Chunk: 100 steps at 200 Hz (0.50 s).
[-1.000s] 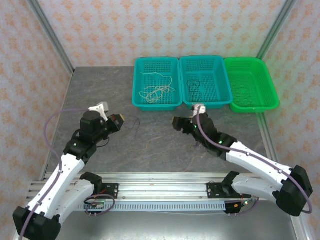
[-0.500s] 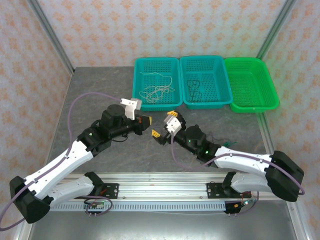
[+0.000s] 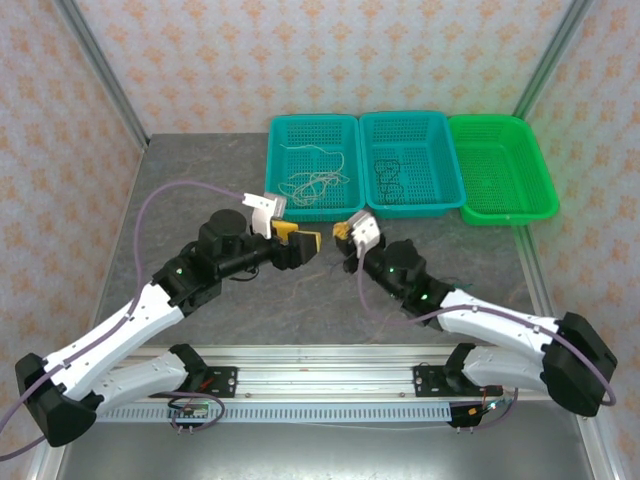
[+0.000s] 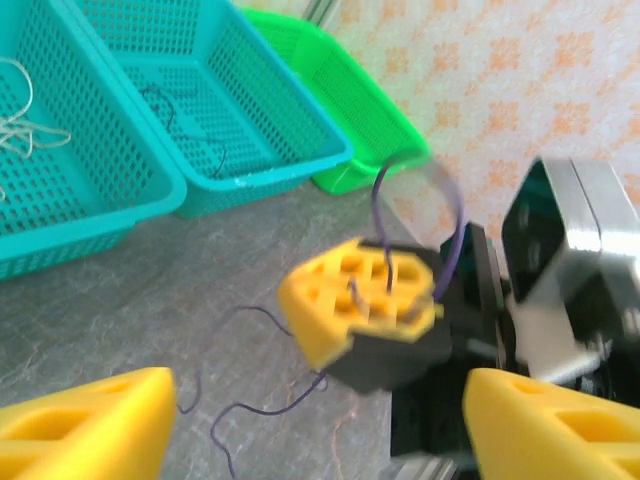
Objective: Untangle the cables
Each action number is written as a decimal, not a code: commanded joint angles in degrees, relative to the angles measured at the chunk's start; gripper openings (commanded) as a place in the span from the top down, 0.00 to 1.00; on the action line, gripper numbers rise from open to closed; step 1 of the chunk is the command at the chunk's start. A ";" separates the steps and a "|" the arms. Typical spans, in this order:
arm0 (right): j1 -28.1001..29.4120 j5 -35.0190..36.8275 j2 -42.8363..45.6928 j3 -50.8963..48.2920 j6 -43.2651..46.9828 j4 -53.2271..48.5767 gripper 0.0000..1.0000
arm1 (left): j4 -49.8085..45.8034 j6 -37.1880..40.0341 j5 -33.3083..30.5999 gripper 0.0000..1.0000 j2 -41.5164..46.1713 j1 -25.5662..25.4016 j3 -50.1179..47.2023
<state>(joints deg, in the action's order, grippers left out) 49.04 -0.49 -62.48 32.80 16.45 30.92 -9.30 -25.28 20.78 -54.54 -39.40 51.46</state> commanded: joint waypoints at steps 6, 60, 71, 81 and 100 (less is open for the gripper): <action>-5.91 6.75 2.39 9.09 -6.22 -6.92 1.00 | 4.86 2.92 -0.50 0.11 5.05 -0.38 -1.52; -24.25 8.70 -6.13 27.55 -10.10 -8.95 1.00 | 2.78 2.92 -2.18 0.00 7.95 -0.40 -3.05; -26.43 8.65 -10.38 30.96 -10.33 -10.05 1.00 | 2.55 2.73 -2.70 0.00 8.34 -0.40 -3.61; -28.20 8.60 -14.16 33.75 -11.72 -11.89 1.00 | 2.44 2.72 -3.08 0.00 8.64 -0.37 -4.05; -30.95 9.96 -20.86 37.68 -15.51 -16.32 1.00 | 1.76 2.72 -3.90 0.00 8.84 -0.40 -4.39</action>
<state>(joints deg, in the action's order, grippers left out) 20.60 7.75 -75.48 67.07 6.31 22.44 -7.11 -23.46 18.98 -46.85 -39.40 47.90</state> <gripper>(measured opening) 0.059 0.998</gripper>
